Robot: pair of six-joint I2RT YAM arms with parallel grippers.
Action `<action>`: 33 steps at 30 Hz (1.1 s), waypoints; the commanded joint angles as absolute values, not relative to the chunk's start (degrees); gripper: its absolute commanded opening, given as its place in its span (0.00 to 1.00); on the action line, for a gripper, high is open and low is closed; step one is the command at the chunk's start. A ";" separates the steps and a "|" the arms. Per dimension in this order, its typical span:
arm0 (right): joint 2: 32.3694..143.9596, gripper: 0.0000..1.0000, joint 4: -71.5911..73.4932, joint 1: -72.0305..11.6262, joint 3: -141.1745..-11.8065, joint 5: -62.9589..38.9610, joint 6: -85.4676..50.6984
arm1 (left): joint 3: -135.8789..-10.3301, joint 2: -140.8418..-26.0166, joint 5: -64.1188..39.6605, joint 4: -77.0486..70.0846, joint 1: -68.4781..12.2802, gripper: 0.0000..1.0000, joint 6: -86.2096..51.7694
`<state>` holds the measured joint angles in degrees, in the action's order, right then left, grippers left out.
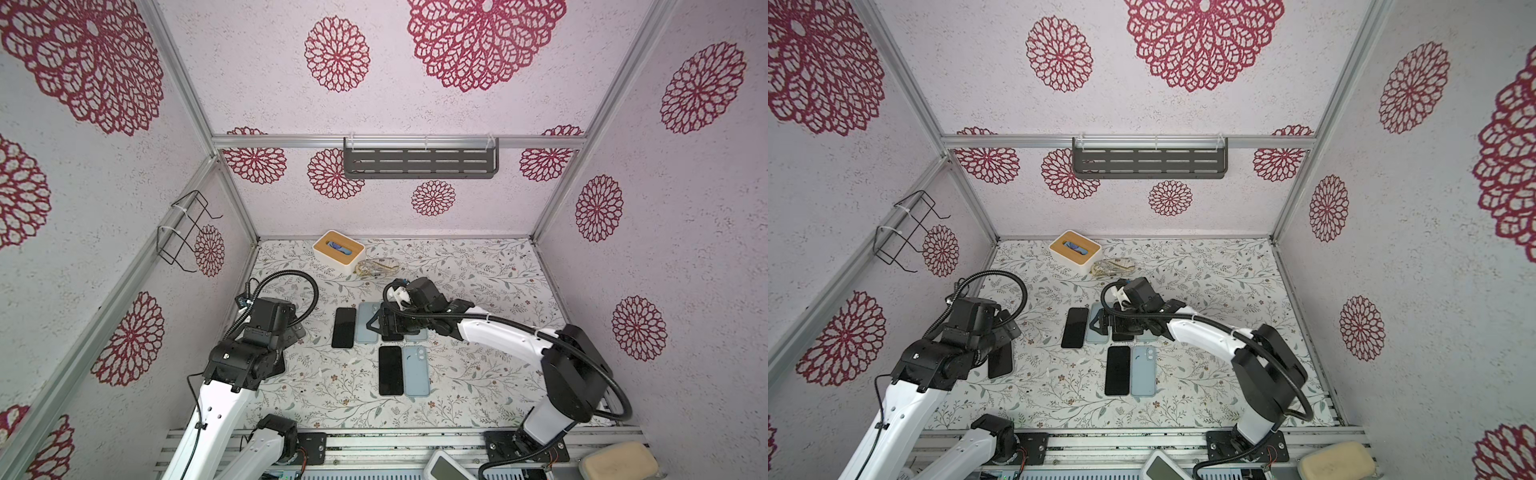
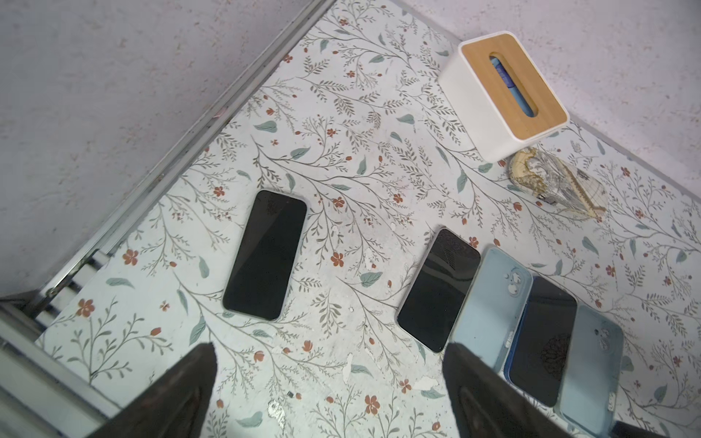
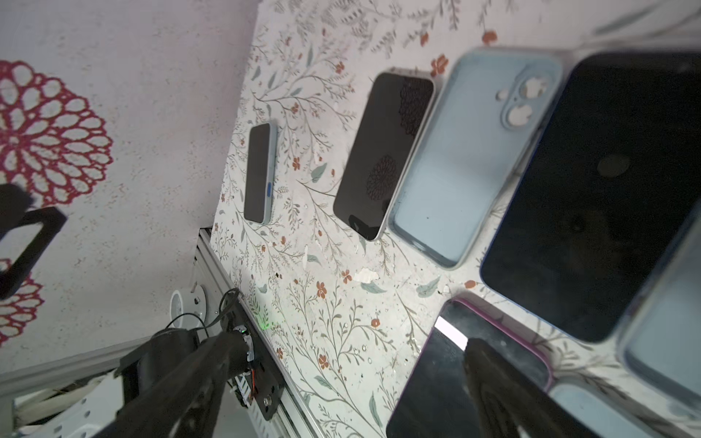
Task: Take the phone out of the phone case
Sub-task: Place the phone case at the center of the table, then pick up the phone from the middle-left of the table.
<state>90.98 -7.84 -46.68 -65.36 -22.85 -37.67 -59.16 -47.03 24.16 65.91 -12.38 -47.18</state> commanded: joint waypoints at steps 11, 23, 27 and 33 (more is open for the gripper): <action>79.83 0.99 3.55 -42.67 -55.46 -24.63 -28.92 | -51.79 -53.11 7.66 64.89 7.89 0.97 -49.88; 85.38 0.99 20.08 -39.78 -52.92 -33.08 -37.21 | -48.34 -67.07 10.67 55.81 8.94 0.97 -46.05; 86.93 0.99 22.74 -39.55 -53.41 -34.10 -38.84 | -47.82 -71.57 14.35 54.33 8.32 0.97 -45.11; 89.96 0.99 24.43 -39.38 -55.47 -35.24 -40.31 | -47.55 -76.80 17.36 52.06 8.26 0.97 -42.48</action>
